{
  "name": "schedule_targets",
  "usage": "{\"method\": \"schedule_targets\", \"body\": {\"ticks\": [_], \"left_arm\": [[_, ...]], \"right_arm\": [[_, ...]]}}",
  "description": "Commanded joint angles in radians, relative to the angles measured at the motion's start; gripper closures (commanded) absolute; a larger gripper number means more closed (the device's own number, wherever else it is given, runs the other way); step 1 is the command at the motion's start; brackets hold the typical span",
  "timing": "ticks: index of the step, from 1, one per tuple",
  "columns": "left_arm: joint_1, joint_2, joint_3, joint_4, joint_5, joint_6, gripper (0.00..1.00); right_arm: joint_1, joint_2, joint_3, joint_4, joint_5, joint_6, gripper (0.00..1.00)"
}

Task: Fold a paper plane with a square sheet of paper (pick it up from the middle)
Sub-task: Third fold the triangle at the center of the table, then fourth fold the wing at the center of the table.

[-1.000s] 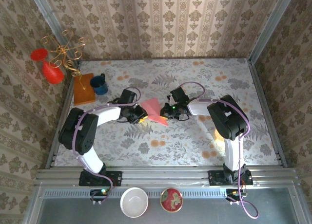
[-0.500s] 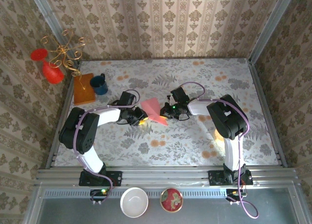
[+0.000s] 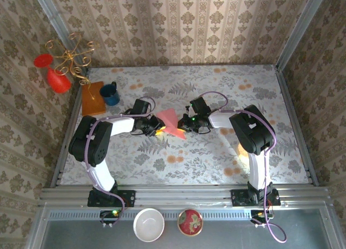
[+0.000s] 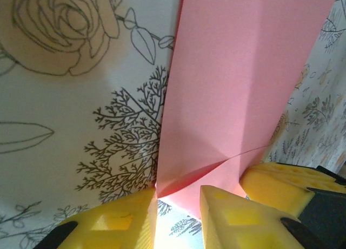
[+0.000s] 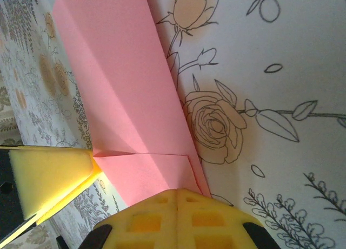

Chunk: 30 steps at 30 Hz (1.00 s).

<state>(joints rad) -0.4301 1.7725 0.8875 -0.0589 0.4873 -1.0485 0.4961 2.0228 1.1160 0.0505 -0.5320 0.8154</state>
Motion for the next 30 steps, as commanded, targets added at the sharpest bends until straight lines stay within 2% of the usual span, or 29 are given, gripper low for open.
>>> {"method": "schedule_targets", "body": {"ticks": [1, 8, 18, 30], "left_arm": [[0.006, 0.022, 0.030, 0.019, -0.003, -0.016, 0.72], [0.004, 0.018, 0.037, 0.025, 0.006, -0.016, 0.73], [0.008, -0.028, 0.019, -0.052, -0.046, 0.010, 0.72], [0.007, -0.022, 0.022, -0.010, -0.004, 0.004, 0.82]], "right_arm": [[-0.010, 0.054, -0.040, -0.057, 0.061, 0.005, 0.96], [-0.010, 0.056, -0.042, -0.055, 0.061, 0.006, 0.96], [-0.011, 0.056, -0.044, -0.055, 0.062, 0.007, 0.96], [-0.011, 0.058, -0.047, -0.052, 0.064, 0.007, 0.96]]}}
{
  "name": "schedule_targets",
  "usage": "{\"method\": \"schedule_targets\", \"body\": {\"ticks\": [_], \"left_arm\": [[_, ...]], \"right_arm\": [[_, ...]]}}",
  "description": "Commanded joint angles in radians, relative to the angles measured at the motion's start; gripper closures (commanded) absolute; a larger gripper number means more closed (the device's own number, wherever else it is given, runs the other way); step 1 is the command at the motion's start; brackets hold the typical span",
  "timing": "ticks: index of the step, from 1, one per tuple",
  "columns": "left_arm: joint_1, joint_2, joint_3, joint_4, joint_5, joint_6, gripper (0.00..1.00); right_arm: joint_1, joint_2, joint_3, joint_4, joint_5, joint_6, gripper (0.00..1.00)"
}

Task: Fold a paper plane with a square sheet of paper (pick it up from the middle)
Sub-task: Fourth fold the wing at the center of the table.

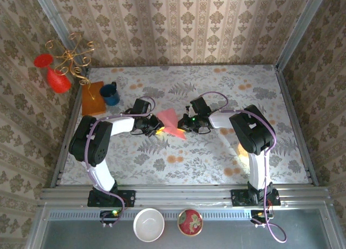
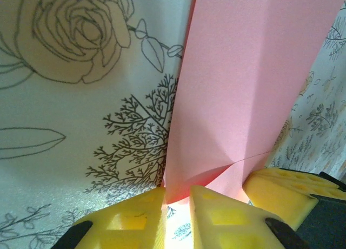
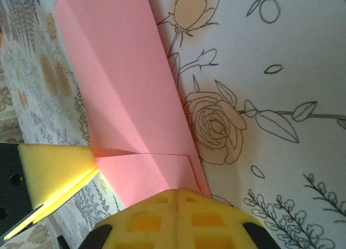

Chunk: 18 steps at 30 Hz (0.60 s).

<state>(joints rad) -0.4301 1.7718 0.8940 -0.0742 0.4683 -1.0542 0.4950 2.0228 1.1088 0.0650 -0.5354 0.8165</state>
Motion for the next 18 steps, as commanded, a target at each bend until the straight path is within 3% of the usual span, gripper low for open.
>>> {"method": "schedule_targets", "body": {"ticks": [1, 18], "left_arm": [[0.007, -0.021, 0.017, 0.008, 0.018, 0.011, 0.82], [0.007, -0.012, -0.013, 0.161, 0.109, -0.030, 0.78]], "right_arm": [[-0.010, 0.060, -0.040, -0.065, 0.068, 0.006, 0.96], [-0.010, 0.054, -0.046, -0.061, 0.066, 0.007, 0.96]]}}
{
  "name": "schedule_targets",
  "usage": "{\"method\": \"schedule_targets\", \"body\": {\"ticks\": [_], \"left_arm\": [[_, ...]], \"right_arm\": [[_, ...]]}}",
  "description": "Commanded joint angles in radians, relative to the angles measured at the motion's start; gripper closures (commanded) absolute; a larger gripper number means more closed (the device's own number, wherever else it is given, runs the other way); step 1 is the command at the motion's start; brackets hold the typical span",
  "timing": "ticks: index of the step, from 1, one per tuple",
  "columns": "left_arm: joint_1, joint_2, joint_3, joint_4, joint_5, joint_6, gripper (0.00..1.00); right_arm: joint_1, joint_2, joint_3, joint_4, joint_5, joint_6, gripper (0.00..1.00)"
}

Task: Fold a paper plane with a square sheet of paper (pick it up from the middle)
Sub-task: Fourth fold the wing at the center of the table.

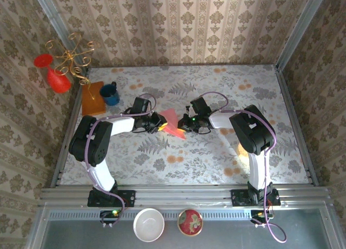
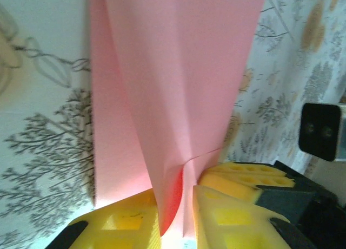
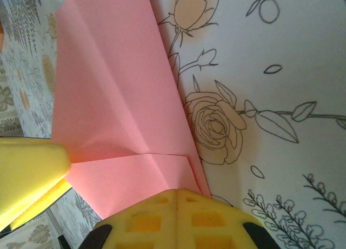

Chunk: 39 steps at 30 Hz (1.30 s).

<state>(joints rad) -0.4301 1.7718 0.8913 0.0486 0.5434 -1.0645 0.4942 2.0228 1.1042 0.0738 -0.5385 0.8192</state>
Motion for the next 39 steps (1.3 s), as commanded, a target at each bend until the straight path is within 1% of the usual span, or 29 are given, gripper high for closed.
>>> {"method": "schedule_targets", "body": {"ticks": [1, 8, 14, 17, 21, 23, 28, 32, 35, 37, 39], "left_arm": [[0.007, -0.010, -0.011, 0.036, 0.032, -0.018, 0.78], [0.001, 0.024, 0.003, 0.016, 0.035, -0.016, 0.75], [-0.008, 0.050, 0.033, -0.021, 0.038, -0.002, 0.76], [-0.008, 0.057, 0.038, -0.027, 0.037, -0.002, 0.79], [-0.007, 0.046, 0.037, -0.029, 0.028, -0.009, 0.87], [-0.006, 0.034, 0.035, -0.030, 0.023, -0.009, 0.90], [-0.004, 0.003, 0.036, -0.046, 0.006, -0.012, 0.91], [-0.003, -0.017, 0.038, -0.055, -0.005, -0.024, 0.91], [-0.003, -0.027, 0.046, -0.071, -0.010, -0.039, 0.91], [-0.007, -0.037, 0.050, -0.079, -0.013, -0.053, 0.91], [-0.009, -0.047, 0.060, -0.097, -0.020, -0.058, 0.91]], "right_arm": [[-0.010, 0.054, -0.042, -0.068, 0.069, 0.004, 0.96], [-0.009, 0.052, -0.044, -0.065, 0.068, 0.004, 0.96], [-0.011, 0.045, -0.045, -0.062, 0.064, 0.001, 0.95], [-0.012, 0.034, -0.043, -0.058, 0.056, -0.014, 0.93], [-0.017, -0.021, -0.034, -0.073, 0.073, -0.062, 0.85], [-0.019, -0.065, -0.025, -0.099, 0.096, -0.113, 0.80], [-0.017, -0.176, -0.034, -0.155, 0.185, -0.243, 0.66], [0.010, -0.255, -0.076, -0.173, 0.291, -0.364, 0.60], [0.078, -0.300, -0.097, -0.205, 0.438, -0.480, 0.59], [0.153, -0.314, -0.101, -0.222, 0.558, -0.567, 0.58], [0.217, -0.308, -0.097, -0.220, 0.632, -0.633, 0.58]]}}
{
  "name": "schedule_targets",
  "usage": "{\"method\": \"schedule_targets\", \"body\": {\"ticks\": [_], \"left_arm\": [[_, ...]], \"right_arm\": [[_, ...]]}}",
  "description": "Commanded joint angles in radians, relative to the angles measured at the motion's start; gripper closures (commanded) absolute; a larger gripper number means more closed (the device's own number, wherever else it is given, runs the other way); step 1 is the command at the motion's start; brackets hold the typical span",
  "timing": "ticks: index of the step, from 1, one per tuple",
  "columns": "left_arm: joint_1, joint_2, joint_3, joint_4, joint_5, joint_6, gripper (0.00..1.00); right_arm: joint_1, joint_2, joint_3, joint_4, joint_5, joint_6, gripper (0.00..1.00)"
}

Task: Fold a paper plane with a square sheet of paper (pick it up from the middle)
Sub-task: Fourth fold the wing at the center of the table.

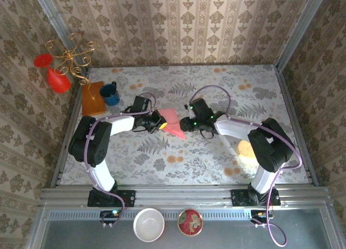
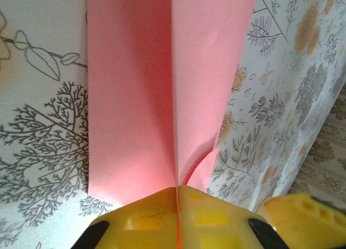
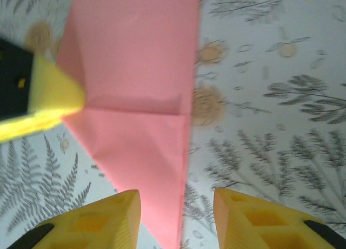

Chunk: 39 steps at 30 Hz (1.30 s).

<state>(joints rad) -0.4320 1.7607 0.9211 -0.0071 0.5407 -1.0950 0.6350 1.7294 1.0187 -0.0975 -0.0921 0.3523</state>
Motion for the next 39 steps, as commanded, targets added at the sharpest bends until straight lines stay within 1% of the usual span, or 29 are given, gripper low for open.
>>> {"method": "schedule_targets", "body": {"ticks": [1, 4, 9, 16, 28, 39], "left_arm": [[-0.007, -0.039, 0.035, -0.049, -0.022, -0.029, 0.91], [-0.009, -0.049, 0.047, -0.065, -0.029, -0.037, 0.91], [-0.016, -0.052, 0.057, -0.081, -0.034, -0.047, 0.91], [-0.016, -0.046, 0.061, -0.091, -0.036, -0.049, 0.90], [-0.017, -0.043, 0.060, -0.097, -0.037, -0.051, 0.90], [-0.017, -0.038, 0.061, -0.103, -0.038, -0.046, 0.90]], "right_arm": [[0.106, -0.007, -0.006, -0.046, 0.218, -0.187, 0.58], [0.159, 0.037, 0.025, -0.047, 0.269, -0.216, 0.58], [0.205, 0.105, 0.077, -0.048, 0.335, -0.231, 0.58], [0.210, 0.126, 0.083, 0.001, 0.372, -0.239, 0.60], [0.210, 0.161, 0.087, 0.005, 0.359, -0.269, 0.65], [0.209, 0.166, 0.090, -0.005, 0.353, -0.277, 0.76]]}}
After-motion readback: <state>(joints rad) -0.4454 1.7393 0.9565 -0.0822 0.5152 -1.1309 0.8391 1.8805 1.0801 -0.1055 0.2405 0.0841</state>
